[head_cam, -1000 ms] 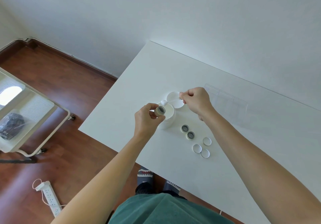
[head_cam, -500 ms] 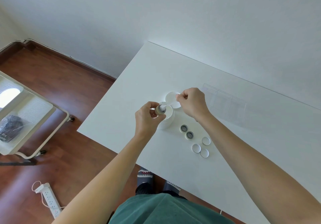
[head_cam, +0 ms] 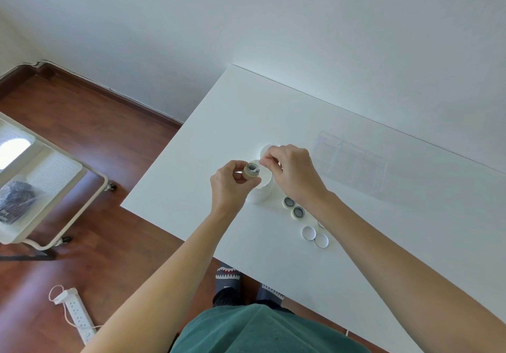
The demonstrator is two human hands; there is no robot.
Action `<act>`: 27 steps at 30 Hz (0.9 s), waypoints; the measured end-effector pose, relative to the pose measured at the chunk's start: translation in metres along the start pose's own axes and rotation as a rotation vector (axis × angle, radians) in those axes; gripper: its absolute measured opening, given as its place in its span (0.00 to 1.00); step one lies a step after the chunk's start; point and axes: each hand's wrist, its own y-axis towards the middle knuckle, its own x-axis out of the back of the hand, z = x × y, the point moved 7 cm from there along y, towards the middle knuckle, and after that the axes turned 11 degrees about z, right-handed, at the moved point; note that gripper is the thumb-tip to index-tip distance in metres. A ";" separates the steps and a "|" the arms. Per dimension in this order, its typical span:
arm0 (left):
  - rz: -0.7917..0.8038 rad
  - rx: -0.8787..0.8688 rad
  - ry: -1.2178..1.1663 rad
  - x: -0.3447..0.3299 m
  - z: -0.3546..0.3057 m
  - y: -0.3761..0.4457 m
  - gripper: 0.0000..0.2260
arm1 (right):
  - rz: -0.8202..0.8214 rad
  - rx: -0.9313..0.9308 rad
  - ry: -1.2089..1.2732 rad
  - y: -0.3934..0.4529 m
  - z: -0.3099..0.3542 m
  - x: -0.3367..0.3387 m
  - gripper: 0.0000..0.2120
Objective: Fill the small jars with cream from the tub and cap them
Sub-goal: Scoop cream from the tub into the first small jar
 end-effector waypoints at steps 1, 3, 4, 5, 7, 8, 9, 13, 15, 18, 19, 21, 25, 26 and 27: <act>-0.001 0.001 -0.006 0.000 0.000 0.001 0.13 | -0.006 0.018 -0.005 -0.003 0.001 0.000 0.09; 0.000 0.004 -0.014 0.001 0.000 0.001 0.13 | -0.008 0.041 -0.013 -0.008 0.001 0.000 0.08; 0.000 0.005 -0.018 0.001 0.000 0.002 0.13 | -0.011 0.050 -0.014 -0.010 0.000 0.001 0.08; 0.000 0.007 -0.022 0.001 0.000 0.002 0.13 | -0.017 0.059 -0.015 -0.011 0.000 0.002 0.08; 0.003 0.008 -0.035 0.001 0.000 0.002 0.13 | -0.029 0.070 -0.019 -0.014 0.000 0.005 0.08; 0.006 0.008 -0.039 0.000 0.000 0.002 0.13 | -0.032 0.076 -0.025 -0.015 0.000 0.006 0.08; 0.010 0.009 -0.038 0.000 -0.001 0.003 0.13 | -0.035 0.084 -0.034 -0.017 0.001 0.007 0.08; 0.008 0.016 -0.042 -0.001 -0.001 0.005 0.13 | -0.071 0.105 -0.064 -0.020 0.001 0.016 0.08; 0.006 0.020 -0.043 0.001 0.000 0.005 0.13 | -0.073 0.102 -0.061 -0.020 -0.002 0.019 0.08; 0.011 0.021 -0.043 0.002 0.000 0.006 0.13 | -0.104 0.078 -0.006 -0.021 -0.008 0.022 0.06; 0.010 0.021 -0.043 0.003 0.000 0.006 0.13 | -0.125 0.060 0.029 -0.021 -0.011 0.023 0.06; 0.007 0.020 -0.040 0.004 -0.001 0.007 0.14 | -0.162 -0.004 0.142 -0.020 -0.019 0.024 0.06; 0.001 0.027 -0.037 0.008 0.003 0.006 0.14 | -0.204 -0.227 0.387 -0.017 -0.044 0.019 0.07; 0.001 0.029 -0.036 0.008 0.004 0.005 0.14 | -0.209 -0.289 0.442 -0.016 -0.052 0.016 0.08; 0.002 0.032 -0.036 0.009 0.005 0.005 0.14 | -0.214 -0.350 0.514 -0.016 -0.061 0.012 0.08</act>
